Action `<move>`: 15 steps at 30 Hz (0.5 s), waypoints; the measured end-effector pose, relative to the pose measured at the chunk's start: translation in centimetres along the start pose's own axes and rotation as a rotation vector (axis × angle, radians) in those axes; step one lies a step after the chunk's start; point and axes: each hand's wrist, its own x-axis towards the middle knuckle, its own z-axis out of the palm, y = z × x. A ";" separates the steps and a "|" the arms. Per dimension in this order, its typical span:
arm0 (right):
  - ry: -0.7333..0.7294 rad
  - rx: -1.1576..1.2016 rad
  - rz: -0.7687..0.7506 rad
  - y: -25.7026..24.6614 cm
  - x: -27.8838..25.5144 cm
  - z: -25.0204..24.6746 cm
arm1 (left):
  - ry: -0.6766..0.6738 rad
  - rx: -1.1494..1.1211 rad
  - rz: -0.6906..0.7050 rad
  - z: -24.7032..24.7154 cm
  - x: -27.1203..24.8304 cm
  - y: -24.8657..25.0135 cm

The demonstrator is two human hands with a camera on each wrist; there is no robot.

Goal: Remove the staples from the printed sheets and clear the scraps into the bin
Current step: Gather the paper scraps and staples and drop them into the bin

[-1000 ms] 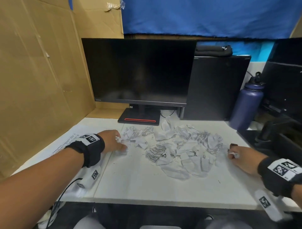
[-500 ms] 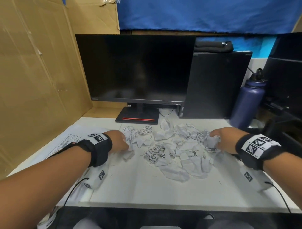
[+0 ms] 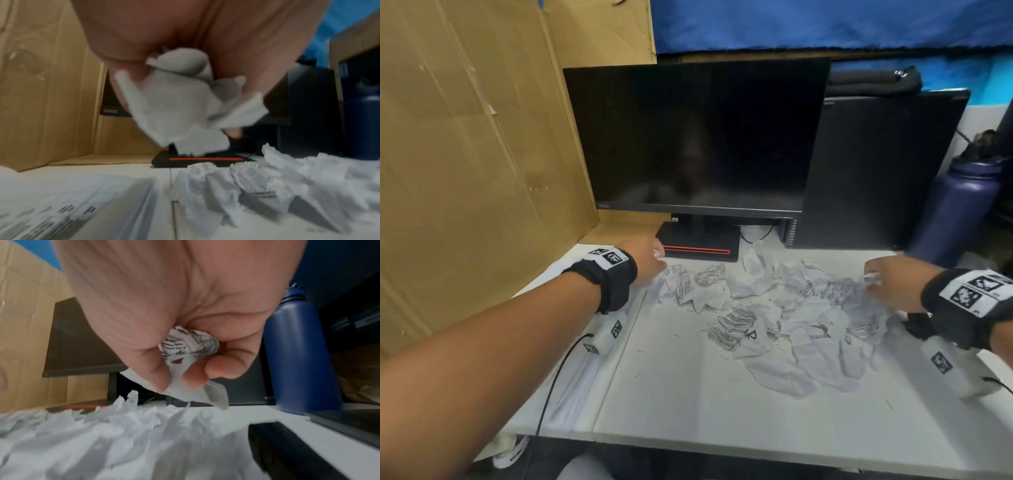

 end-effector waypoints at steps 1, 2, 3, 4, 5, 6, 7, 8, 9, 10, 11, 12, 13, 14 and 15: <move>0.048 0.017 -0.009 0.3 -0.1 -0.4 | -0.042 0.094 0.002 0.5 0.3 0.2; 0.098 0.044 -0.024 0.7 -0.2 -1.0 | -0.092 0.170 -0.013 0.9 0.3 0.5; 0.141 0.083 -0.031 1.0 -0.3 -1.5 | -0.132 0.223 -0.007 1.6 0.5 0.6; 0.166 0.128 -0.032 1.2 -0.6 -2.1 | -0.160 0.268 -0.009 2.2 0.5 0.8; 0.183 0.165 -0.033 1.4 -0.9 -2.8 | -0.178 0.309 -0.008 2.9 0.7 0.9; 0.203 0.187 -0.038 1.4 -1.3 -3.4 | -0.180 0.322 -0.012 3.4 0.7 1.0; 0.229 0.201 -0.050 1.4 -1.7 -3.9 | -0.163 0.319 -0.008 3.7 0.9 1.0; 0.251 0.217 -0.063 1.2 -2.3 -4.4 | -0.150 0.291 -0.023 3.7 0.7 1.1; 0.273 0.238 -0.081 1.0 -2.8 -4.7 | -0.135 0.269 -0.032 3.7 0.7 1.2; 0.291 0.254 -0.098 0.7 -3.4 -5.0 | -0.115 0.242 -0.044 3.4 0.7 1.2; 0.307 0.266 -0.117 0.4 -4.0 -5.1 | -0.097 0.217 -0.048 3.0 0.6 1.1; 0.314 0.277 -0.131 0.0 -4.7 -5.3 | -0.074 0.171 -0.052 2.5 0.4 1.2; 0.319 0.296 -0.145 -0.4 -5.4 -5.5 | -0.064 0.103 -0.065 1.8 0.2 1.2; 0.321 0.321 -0.152 -1.0 -6.2 -5.6 | -0.053 0.006 -0.080 1.1 -0.2 1.1; 0.326 0.350 -0.162 -1.5 -7.0 -5.7 | -0.032 -0.094 -0.084 0.4 -0.8 1.1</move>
